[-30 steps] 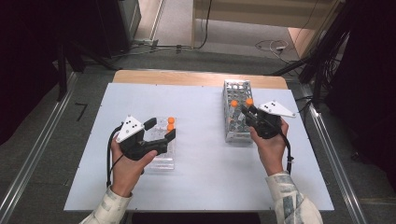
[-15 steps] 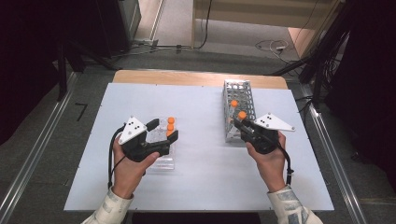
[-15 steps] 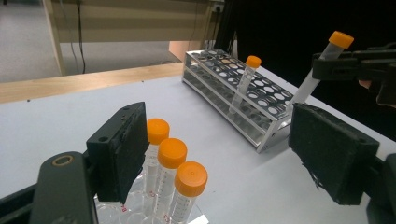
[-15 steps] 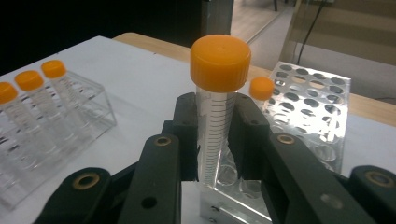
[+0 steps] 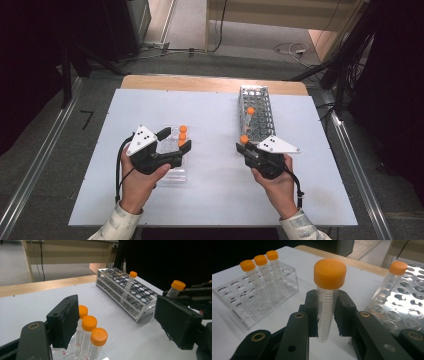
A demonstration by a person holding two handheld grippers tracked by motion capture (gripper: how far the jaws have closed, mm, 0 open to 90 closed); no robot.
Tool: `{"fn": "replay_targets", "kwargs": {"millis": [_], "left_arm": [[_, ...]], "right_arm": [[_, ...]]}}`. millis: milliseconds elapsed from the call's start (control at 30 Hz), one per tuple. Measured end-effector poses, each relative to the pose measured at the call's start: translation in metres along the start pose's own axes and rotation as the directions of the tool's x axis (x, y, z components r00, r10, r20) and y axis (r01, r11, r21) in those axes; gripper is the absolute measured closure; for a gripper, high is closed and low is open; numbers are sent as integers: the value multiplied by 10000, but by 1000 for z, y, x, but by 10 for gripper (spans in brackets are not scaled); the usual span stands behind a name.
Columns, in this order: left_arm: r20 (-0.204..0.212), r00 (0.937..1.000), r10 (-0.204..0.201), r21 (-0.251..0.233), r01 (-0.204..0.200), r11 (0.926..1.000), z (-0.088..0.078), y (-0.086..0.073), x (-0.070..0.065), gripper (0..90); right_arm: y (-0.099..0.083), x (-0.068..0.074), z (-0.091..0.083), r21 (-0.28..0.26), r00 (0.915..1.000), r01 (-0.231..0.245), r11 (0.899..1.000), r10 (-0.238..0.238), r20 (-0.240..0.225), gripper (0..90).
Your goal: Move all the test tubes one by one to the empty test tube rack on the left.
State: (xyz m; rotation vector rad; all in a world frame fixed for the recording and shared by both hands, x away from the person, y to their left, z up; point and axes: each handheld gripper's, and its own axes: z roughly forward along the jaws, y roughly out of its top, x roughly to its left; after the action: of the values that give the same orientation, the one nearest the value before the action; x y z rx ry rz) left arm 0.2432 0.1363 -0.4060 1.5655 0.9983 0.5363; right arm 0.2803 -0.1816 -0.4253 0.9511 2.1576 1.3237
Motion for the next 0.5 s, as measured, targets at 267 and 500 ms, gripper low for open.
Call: {"fn": "replay_targets", "kwargs": {"millis": [267, 500], "left_arm": [[78, 10000, 36, 26, -36, 10000, -1, 0, -2, 206], [258, 9996, 121, 26, -121, 9999, -2, 1, -7, 207]], "right_arm": [[-6, 12, 5, 207, 9992, 156, 9997, -148, -367, 720], [-12, 21, 10, 465, 9978, 311, 9984, -283, -594, 720]]}}
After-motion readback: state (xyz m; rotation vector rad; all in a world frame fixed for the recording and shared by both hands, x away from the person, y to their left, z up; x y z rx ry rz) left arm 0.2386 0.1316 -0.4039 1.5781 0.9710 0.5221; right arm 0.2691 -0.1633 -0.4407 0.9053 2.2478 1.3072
